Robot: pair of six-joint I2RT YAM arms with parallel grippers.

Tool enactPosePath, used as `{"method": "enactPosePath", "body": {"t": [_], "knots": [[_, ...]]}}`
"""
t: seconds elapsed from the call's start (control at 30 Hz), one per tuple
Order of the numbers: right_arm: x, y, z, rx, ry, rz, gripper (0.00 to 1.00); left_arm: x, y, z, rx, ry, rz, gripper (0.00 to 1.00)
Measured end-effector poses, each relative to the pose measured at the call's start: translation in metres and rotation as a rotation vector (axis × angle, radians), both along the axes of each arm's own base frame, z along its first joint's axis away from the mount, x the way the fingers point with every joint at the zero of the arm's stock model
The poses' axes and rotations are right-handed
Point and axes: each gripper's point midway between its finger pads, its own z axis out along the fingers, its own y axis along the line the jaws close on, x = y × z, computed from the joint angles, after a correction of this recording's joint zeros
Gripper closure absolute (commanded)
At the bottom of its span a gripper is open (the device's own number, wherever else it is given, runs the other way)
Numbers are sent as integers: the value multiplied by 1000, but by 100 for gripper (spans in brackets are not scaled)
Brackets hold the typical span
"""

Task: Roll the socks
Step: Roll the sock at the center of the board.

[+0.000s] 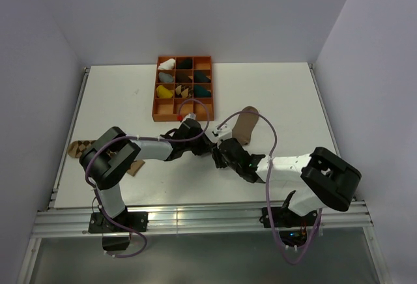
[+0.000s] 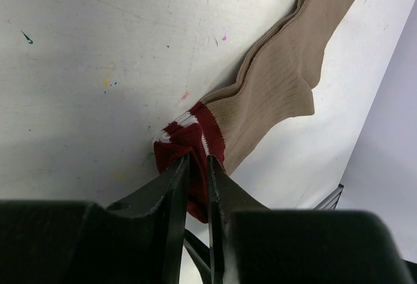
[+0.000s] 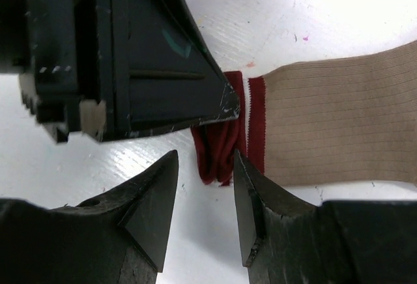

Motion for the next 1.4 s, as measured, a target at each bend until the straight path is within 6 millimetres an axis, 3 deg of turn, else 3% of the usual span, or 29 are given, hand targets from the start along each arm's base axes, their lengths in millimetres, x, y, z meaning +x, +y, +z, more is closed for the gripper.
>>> {"method": "enactPosePath", "body": {"t": [0.27, 0.33, 0.5, 0.57, 0.77, 0.9, 1.1, 1.17, 1.4], "knots": [[6, 0, -13, -50, 20, -27, 57, 0, 0, 0, 4, 2, -2, 78], [7, -1, -14, -58, 25, -37, 62, -1, 0, 0, 4, 3, -2, 78], [9, -2, -15, -73, 42, -72, 93, 0, 0, 0, 8, 6, -1, 77], [9, -2, -15, -74, 53, -81, 100, -1, 0, 0, 10, 8, 0, 75], [12, -4, -15, -37, 91, -99, 100, 1, 3, 7, 22, 2, 18, 57], [13, -13, -14, 76, 164, -120, 100, 10, 15, 28, 34, -42, 78, 41], [15, -29, -14, 362, 309, -170, 100, 30, 32, 81, -11, -158, 169, 38], [15, -29, -14, 444, 357, -176, 100, 31, 34, 87, -16, -176, 173, 39], [17, -32, -15, 719, 517, -231, 100, 22, 32, 68, 19, -147, 142, 41]]}}
